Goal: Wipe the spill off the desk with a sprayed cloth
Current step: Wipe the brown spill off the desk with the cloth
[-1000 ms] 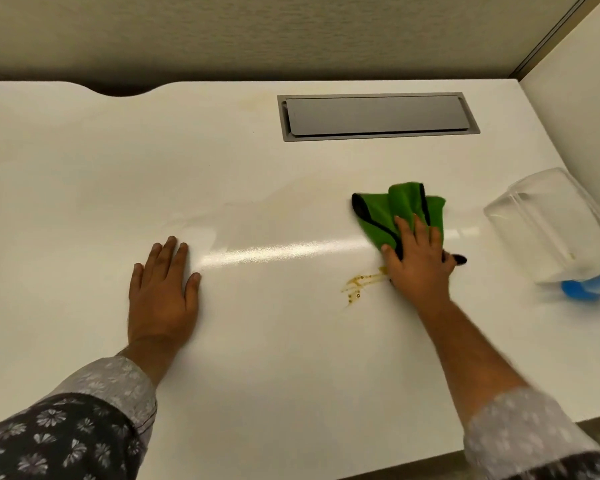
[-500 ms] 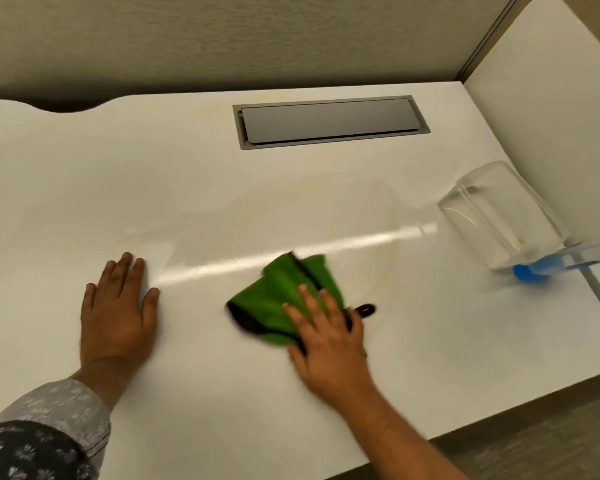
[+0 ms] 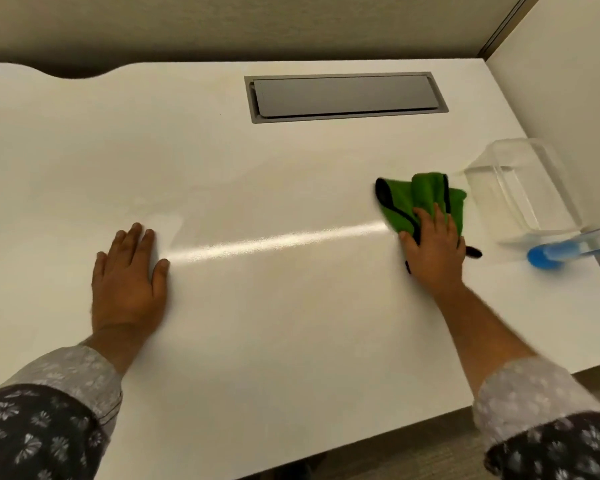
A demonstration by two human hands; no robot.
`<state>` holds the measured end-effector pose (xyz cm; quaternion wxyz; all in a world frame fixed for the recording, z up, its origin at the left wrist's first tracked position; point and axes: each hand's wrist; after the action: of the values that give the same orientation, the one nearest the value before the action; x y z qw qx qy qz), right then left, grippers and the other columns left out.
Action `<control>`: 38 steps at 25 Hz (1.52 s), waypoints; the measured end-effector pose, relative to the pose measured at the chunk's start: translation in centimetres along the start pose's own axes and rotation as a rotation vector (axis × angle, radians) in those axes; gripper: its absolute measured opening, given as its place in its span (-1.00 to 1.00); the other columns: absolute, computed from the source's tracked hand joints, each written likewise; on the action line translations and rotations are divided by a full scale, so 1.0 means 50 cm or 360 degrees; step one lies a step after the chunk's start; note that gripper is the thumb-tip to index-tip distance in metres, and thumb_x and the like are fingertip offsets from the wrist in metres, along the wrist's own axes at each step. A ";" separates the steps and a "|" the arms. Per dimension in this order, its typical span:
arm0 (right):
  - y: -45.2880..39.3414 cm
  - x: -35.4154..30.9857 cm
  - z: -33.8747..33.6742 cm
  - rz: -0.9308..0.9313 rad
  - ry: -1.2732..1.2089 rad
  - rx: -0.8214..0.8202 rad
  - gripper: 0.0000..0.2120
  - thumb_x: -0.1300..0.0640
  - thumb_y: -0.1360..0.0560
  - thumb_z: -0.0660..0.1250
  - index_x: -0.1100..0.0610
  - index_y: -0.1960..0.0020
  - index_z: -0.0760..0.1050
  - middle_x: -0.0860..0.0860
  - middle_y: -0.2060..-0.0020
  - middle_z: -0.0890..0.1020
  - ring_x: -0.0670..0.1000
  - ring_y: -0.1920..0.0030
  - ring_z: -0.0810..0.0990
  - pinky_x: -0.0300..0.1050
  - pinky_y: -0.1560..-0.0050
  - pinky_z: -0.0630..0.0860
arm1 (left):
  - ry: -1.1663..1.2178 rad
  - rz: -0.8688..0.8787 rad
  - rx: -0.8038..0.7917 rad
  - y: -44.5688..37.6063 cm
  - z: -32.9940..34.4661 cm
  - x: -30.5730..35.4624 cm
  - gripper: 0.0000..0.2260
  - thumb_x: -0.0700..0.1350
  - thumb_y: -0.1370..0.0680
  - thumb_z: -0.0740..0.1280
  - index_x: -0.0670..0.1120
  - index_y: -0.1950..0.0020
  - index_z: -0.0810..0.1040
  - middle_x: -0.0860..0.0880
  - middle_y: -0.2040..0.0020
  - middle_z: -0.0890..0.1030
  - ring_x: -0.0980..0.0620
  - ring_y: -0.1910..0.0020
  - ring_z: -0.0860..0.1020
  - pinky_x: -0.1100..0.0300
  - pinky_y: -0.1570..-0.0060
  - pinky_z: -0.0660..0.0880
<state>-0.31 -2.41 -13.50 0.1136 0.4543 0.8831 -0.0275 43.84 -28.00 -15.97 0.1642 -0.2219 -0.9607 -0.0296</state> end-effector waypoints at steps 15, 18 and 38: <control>0.431 -0.234 0.012 -0.0010 -0.1713 -0.0002 -0.59 0.20 -0.38 0.33 -0.09 -0.16 0.66 -0.07 -0.08 0.69 0.05 -0.04 0.71 0.16 -0.01 0.68 | 0.0043 0.0049 0.0022 0.000 -0.006 -0.003 -0.38 0.16 -0.65 0.04 -0.10 -0.66 0.30 -0.12 -0.70 0.27 -0.17 -0.70 0.16 0.39 -0.48 -0.41; 0.325 -0.128 -0.041 0.0152 -0.1610 0.0335 -0.65 0.11 -0.46 0.31 -0.04 -0.22 0.62 0.19 -0.04 0.67 0.20 0.11 0.70 0.15 0.13 0.66 | 0.0021 0.0034 0.0014 0.003 -0.009 0.000 -0.38 0.13 -0.65 0.05 -0.11 -0.66 0.31 -0.13 -0.71 0.27 -0.17 -0.70 0.16 0.09 -0.61 -0.21; 0.433 -0.442 0.065 -0.0645 -0.0147 -0.0357 -0.60 0.04 -0.48 0.32 -0.08 -0.32 0.51 -0.03 -0.51 0.48 0.18 -0.44 0.46 0.27 -0.20 0.50 | 0.0038 0.0005 0.0000 -0.002 -0.004 -0.001 -0.37 0.15 -0.65 0.03 -0.09 -0.67 0.29 -0.11 -0.71 0.27 -0.16 -0.70 0.16 0.25 -0.54 -0.34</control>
<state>30.19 -7.82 -10.51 0.1957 0.2507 0.9477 0.0278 43.90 -28.12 -15.78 0.1757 -0.2232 -0.9583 -0.0319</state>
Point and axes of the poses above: each hand's wrist, its own y-axis away from the middle knuckle, its own z-axis out of the palm, x = y × z
